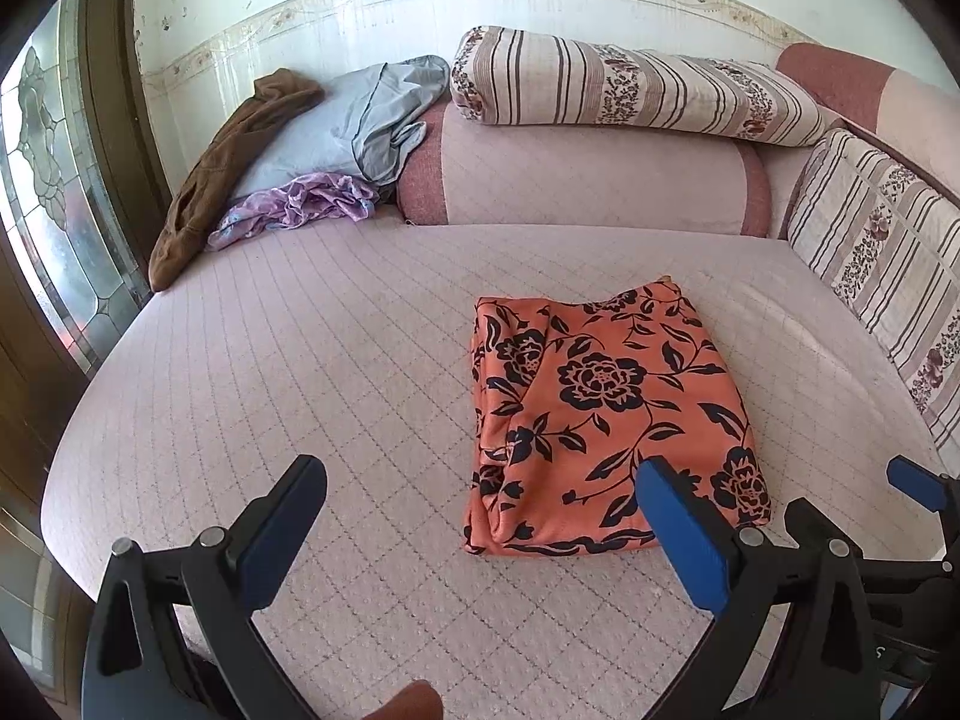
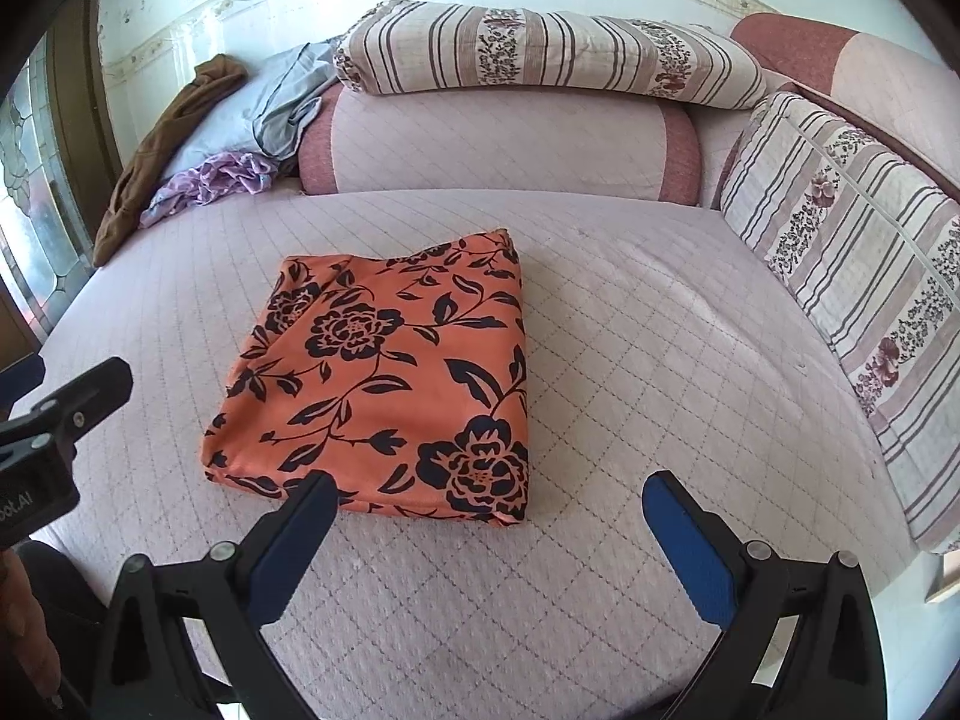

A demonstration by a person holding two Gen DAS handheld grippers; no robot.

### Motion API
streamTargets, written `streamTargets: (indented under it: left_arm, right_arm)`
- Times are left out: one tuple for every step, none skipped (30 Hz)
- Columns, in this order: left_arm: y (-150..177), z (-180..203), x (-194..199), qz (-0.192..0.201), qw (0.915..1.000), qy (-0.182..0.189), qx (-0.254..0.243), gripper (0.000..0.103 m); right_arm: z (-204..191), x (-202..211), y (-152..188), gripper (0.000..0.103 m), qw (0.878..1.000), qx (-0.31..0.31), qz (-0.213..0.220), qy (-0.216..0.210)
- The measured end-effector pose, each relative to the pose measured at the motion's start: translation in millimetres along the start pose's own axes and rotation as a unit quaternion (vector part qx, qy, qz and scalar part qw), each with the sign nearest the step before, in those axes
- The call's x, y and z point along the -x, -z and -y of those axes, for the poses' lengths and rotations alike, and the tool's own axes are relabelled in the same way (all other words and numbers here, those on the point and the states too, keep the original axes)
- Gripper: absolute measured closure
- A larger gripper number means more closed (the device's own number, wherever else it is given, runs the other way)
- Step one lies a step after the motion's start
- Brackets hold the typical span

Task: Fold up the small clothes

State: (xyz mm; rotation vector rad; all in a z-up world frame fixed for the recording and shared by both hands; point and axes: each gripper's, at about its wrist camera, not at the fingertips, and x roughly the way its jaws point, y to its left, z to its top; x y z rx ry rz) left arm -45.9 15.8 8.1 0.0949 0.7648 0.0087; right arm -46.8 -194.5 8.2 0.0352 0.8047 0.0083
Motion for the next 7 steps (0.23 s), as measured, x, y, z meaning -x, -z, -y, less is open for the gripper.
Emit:
streamTargets:
  left_arm:
    - [-0.2, 0.2, -1.2, -0.001, 1.0, 0.002, -0.002, 0.001]
    - [-0.2, 0.0, -1.7, 0.001, 1.0, 0.005, -0.003, 0.001]
    - [-0.2, -0.2, -1.3, 0.008, 0.9999, 0.006, -0.002, 0.001]
    - [-0.5, 0.1, -0.7, 0.015, 0.9999, 0.002, -0.003, 0.001]
    - [-0.8, 0.4, -0.6, 0.019, 0.9998, -0.002, -0.004, 0.001]
    - [-1.7, 0.4, -0.8, 0.024, 0.9997, -0.006, -0.007, 0.001]
    - [-2.6, 0.0, -2.0, 0.025, 0.9996, -0.006, -0.007, 0.001]
  right_arm:
    - [-0.3, -0.8, -0.2, 0.0, 1.0, 0.0, 0.0, 0.0]
    - [-0.5, -1.5, -0.4, 0.0, 1.0, 0.001, -0.001, 0.0]
    - [-1.1, -2.4, -0.6, 0.0, 1.0, 0.001, -0.001, -0.001]
    - [-2.3, -3.1, -0.5, 0.0, 1.0, 0.002, -0.002, -0.001]
    - [-2.7, -4.4, -0.9, 0.0, 1.0, 0.003, -0.003, -0.001]
    - [-3.3, -6.2, -1.5, 0.0, 1.0, 0.003, -0.004, -0.002]
    - [-4.1, -7.8, -1.8, 0.0, 1.0, 0.003, -0.005, -0.002]
